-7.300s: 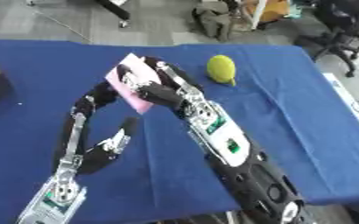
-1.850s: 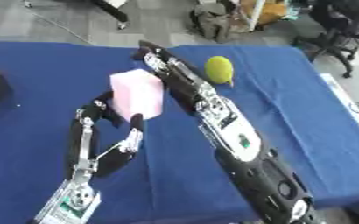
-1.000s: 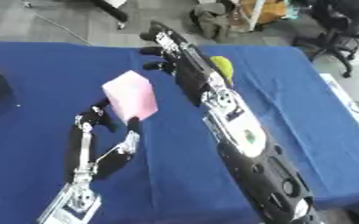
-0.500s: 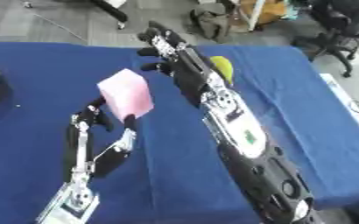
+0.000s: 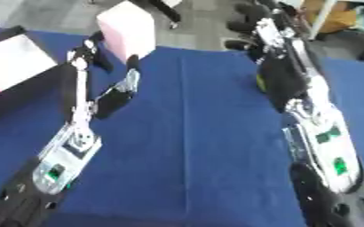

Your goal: Pick up the objects with one hand, pass them to the other hand, and then place them into the box on the other side of the table.

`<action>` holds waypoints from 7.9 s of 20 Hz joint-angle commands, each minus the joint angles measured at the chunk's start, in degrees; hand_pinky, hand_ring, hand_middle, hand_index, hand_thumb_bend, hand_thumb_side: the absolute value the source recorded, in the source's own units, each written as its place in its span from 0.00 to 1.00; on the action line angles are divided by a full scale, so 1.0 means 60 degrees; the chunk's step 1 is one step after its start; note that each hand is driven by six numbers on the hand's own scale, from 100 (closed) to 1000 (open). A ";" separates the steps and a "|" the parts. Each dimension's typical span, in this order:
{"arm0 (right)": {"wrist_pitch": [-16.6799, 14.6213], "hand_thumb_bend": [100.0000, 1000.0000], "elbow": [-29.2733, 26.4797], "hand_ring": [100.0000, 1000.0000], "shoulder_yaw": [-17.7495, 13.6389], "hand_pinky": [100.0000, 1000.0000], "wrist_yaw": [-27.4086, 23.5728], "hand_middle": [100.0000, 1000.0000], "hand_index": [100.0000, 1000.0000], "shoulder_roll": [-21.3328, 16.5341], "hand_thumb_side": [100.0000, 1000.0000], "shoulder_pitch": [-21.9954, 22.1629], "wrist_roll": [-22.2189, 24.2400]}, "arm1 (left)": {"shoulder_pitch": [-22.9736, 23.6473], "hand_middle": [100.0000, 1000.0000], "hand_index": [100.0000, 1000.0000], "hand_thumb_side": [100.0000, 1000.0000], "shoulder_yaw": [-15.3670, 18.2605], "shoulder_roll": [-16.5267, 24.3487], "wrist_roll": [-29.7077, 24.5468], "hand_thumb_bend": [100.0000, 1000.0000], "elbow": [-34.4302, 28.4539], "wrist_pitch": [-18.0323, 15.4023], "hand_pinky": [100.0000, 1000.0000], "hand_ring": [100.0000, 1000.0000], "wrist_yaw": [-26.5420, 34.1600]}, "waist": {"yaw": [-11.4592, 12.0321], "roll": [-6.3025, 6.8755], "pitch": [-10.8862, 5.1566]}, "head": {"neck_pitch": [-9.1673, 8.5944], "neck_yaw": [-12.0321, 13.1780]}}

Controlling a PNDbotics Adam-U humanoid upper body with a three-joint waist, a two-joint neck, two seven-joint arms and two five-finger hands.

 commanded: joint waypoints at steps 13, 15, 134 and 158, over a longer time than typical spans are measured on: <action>-0.0149 0.00 0.0212 0.81 0.0047 0.71 0.0769 0.86 1.00 0.0043 0.52 0.0314 0.0235 | -0.1976 0.21 0.53 0.00 0.2518 0.3038 -0.0551 0.15 0.6160 0.3233 0.44 0.36 -0.3058 | -0.0559 0.0035 -0.0318 | -0.0102 0.0880; -0.0181 0.00 0.0232 0.81 0.0045 0.71 0.0806 0.85 1.00 0.0045 0.52 0.0357 0.0249 | -0.1996 0.23 0.56 0.00 0.2715 0.3172 -0.0687 0.25 0.6975 0.3641 0.46 0.38 -0.3283 | -0.0623 0.0025 -0.0340 | -0.0072 0.0783; -0.2482 0.00 -0.0085 0.46 0.0628 0.48 0.2585 0.15 0.33 -0.0476 0.41 0.0241 0.1321 | 0.1732 0.57 0.83 0.89 -0.0893 -0.1121 -0.5129 0.11 -0.2302 -0.0374 0.76 0.65 0.3325 | 0.0567 0.0146 -0.0206 | -0.0015 -0.4478; -0.2453 0.00 0.0048 0.45 0.1161 0.47 0.1932 0.16 0.34 -0.0532 0.41 0.0200 0.1920 | 0.1511 0.69 0.90 0.53 -0.1573 -0.0987 -0.7517 0.41 -0.2920 -0.1699 0.81 0.73 0.3201 | 0.0738 0.0023 -0.0045 | -0.0015 -0.3043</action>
